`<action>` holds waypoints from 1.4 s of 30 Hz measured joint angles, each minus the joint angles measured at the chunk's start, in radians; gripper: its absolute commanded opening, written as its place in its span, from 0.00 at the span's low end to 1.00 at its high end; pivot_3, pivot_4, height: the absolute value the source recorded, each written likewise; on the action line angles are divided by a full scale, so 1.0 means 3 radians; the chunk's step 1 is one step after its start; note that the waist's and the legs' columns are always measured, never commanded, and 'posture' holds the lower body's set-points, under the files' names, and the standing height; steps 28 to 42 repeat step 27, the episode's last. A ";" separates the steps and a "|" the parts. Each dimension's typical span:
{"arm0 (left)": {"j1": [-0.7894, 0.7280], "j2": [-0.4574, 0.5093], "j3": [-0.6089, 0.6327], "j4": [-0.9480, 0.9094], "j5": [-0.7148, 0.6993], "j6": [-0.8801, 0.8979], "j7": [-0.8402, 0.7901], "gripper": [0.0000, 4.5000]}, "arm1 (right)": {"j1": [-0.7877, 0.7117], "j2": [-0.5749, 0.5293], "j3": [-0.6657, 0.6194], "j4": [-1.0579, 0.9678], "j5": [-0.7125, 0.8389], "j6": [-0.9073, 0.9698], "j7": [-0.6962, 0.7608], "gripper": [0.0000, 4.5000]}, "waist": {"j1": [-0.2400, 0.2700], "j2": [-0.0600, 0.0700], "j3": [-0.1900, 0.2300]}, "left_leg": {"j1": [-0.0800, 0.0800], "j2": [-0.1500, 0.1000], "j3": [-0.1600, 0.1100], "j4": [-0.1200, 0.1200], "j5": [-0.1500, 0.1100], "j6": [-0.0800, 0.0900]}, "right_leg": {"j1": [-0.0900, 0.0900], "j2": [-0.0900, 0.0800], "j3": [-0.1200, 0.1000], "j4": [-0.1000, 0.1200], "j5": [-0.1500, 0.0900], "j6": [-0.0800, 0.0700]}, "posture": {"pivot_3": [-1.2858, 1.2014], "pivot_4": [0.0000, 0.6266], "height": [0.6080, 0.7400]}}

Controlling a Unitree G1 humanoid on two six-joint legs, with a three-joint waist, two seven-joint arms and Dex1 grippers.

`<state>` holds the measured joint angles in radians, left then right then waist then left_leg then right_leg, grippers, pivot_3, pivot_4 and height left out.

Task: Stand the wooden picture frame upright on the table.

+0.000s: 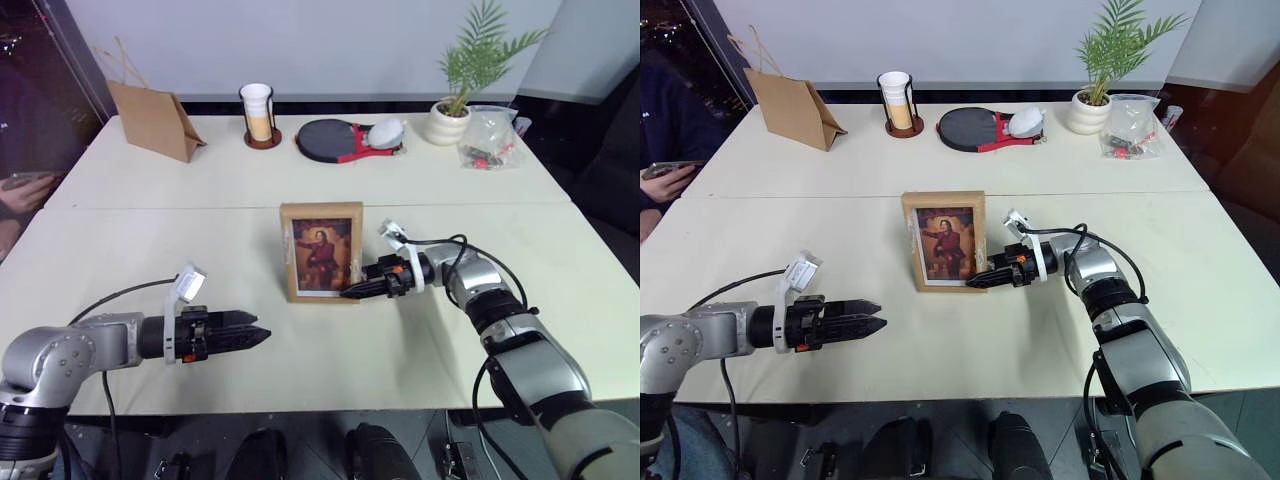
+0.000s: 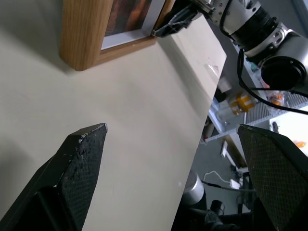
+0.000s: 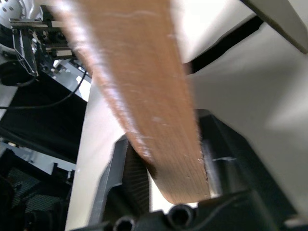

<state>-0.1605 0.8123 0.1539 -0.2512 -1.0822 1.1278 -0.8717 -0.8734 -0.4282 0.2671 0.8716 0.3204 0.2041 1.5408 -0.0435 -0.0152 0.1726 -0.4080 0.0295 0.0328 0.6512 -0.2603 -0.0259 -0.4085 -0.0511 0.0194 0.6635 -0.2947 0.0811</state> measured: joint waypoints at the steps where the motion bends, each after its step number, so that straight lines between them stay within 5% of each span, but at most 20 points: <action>1: -0.0001 -0.0008 0.0001 0.0000 0.0000 0.0007 0.0007 1.00 | 0.0000 0.0003 -0.0017 0.0024 -0.0018 0.0020 0.0005 0.87 | 0.0000 0.0000 0.0000 | 0.0000 0.0001 0.0000 0.0000 0.0000 0.0000 | 0.0000 0.0001 0.0000 0.0000 0.0000 0.0000 | 0.52 0.24 1.00; 3: -0.0006 -0.0032 0.0002 0.0000 0.0000 0.0009 0.0016 1.00 | 0.0000 0.0002 -0.0054 0.0046 -0.0066 0.0025 0.0016 0.98 | 0.0001 0.0000 0.0000 | 0.0000 0.0001 0.0000 0.0000 0.0000 0.0000 | 0.0000 0.0001 0.0000 0.0000 0.0000 0.0000 | 0.52 0.24 1.00; 11: -0.0043 -0.0090 0.0069 -0.0001 -0.0070 0.0020 0.0022 1.00 | 0.0273 -0.0443 -0.0225 -0.0449 -0.0109 0.0313 0.0034 0.98 | 0.0044 0.0000 0.0000 | -0.0001 -0.0001 -0.0001 0.0001 0.0000 0.0000 | 0.0001 -0.0002 0.0000 -0.0001 0.0000 0.0000 | 0.52 0.24 1.00; 20: -0.0148 -0.0072 0.0041 -0.0028 0.0171 -0.0252 -0.0145 1.00 | 0.1532 -0.1560 -0.0997 -0.2488 0.0310 0.1222 -0.0218 0.98 | 0.0089 0.0002 0.0000 | 0.0002 0.0004 0.0001 0.0000 0.0000 0.0000 | 0.0001 0.0007 0.0006 -0.0001 -0.0001 -0.0001 | 0.52 0.24 1.00; 27: -0.0297 0.0051 0.0066 0.0047 0.0416 -0.0522 -0.0294 1.00 | 0.2043 -0.1857 -0.1754 -0.3861 0.0802 0.1836 -0.0756 0.98 | 0.0101 -0.0003 -0.0002 | 0.0006 0.0007 0.0000 0.0001 0.0000 0.0000 | 0.0008 0.0017 0.0007 -0.0003 -0.0002 -0.0001 | 0.52 0.24 1.00; 42: -0.0297 0.0051 0.0066 0.0047 0.0416 -0.0522 -0.0294 1.00 | 0.2043 -0.1857 -0.1754 -0.3861 0.0802 0.1836 -0.0756 0.98 | 0.0101 -0.0003 -0.0002 | 0.0006 0.0007 0.0000 0.0001 0.0000 0.0000 | 0.0008 0.0017 0.0007 -0.0003 -0.0002 -0.0001 | 0.52 0.24 1.00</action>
